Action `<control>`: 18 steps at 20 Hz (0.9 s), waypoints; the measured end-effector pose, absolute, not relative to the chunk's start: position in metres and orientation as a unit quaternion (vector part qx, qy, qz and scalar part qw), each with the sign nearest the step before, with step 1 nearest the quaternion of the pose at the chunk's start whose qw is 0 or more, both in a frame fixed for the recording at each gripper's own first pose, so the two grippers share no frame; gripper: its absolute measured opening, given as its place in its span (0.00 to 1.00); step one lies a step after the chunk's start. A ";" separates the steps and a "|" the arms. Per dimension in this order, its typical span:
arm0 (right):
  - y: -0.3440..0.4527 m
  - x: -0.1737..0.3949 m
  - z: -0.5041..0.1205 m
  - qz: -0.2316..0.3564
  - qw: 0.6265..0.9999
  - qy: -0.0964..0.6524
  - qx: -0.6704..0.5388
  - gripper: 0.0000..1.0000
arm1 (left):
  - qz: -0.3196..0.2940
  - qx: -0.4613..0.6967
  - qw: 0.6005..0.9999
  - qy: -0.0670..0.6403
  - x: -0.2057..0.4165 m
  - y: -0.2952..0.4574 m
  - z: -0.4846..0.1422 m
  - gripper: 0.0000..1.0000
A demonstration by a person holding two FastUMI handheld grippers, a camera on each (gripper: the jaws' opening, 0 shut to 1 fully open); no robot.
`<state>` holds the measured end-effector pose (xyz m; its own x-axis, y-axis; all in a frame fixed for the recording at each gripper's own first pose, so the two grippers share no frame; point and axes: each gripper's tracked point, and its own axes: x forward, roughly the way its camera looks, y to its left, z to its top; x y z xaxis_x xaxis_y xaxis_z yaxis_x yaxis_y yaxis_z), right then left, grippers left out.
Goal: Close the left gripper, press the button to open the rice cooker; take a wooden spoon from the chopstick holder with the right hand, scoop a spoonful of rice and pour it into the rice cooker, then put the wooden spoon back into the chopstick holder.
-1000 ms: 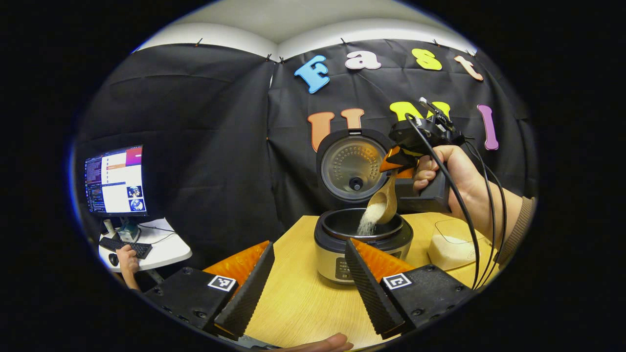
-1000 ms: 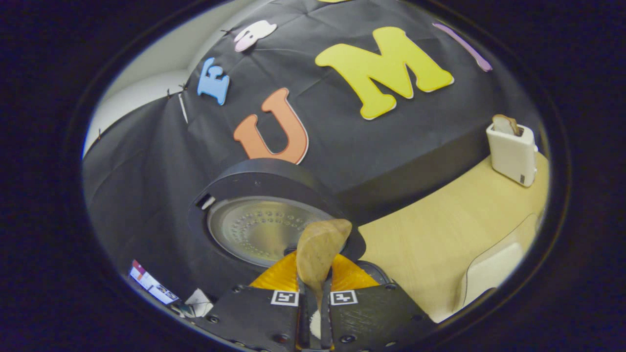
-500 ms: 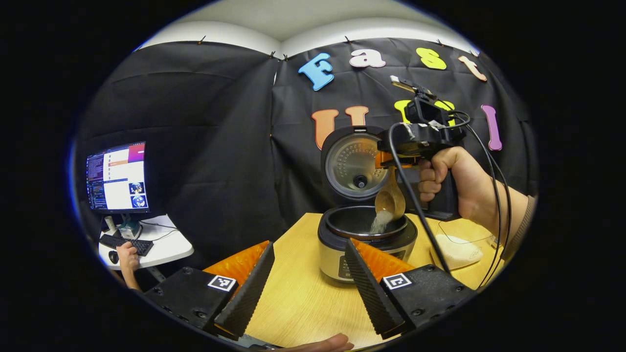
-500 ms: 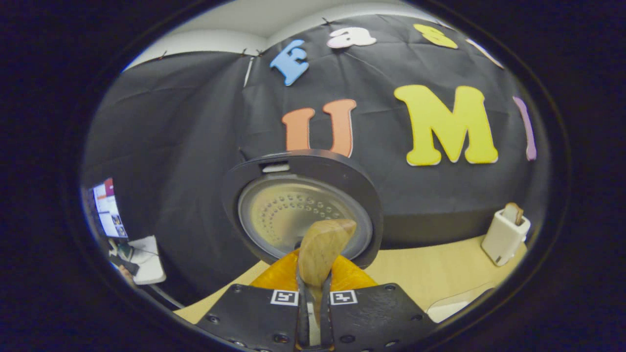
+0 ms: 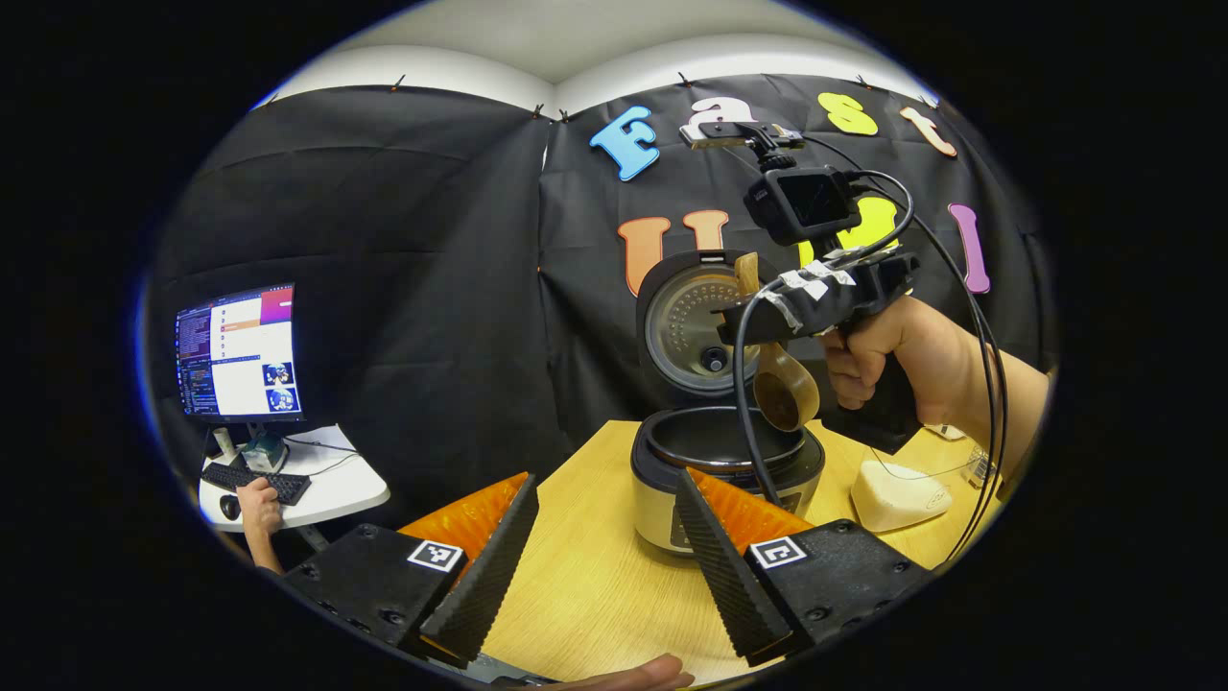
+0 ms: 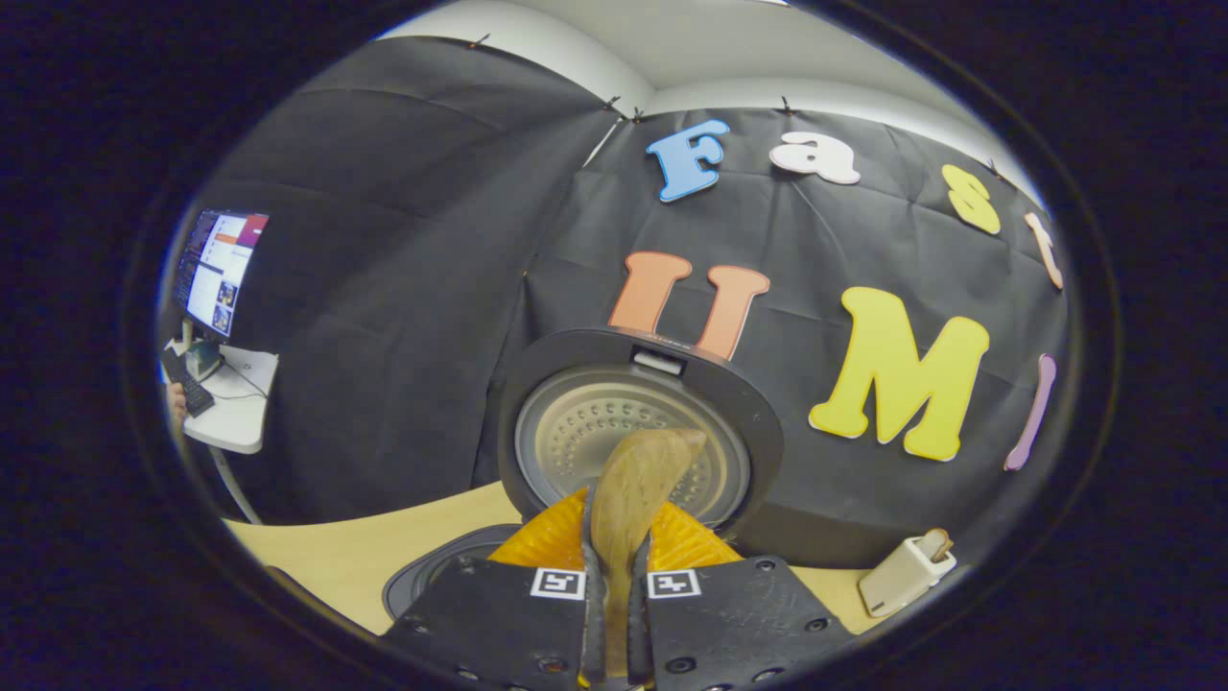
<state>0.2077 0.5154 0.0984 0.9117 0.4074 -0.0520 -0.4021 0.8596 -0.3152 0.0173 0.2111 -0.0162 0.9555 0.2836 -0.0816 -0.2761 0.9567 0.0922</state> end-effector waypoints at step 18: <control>0.345 0.190 0.142 0.111 0.984 -0.038 -0.132 0.08 | 0.122 0.037 0.992 0.001 0.008 0.178 0.015 0.93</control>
<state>0.1897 0.3448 0.1420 0.9723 0.2294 0.0454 -0.2094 0.9404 -0.2679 0.0077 0.1781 0.0147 0.9702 0.2421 0.0064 -0.2420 0.9675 0.0729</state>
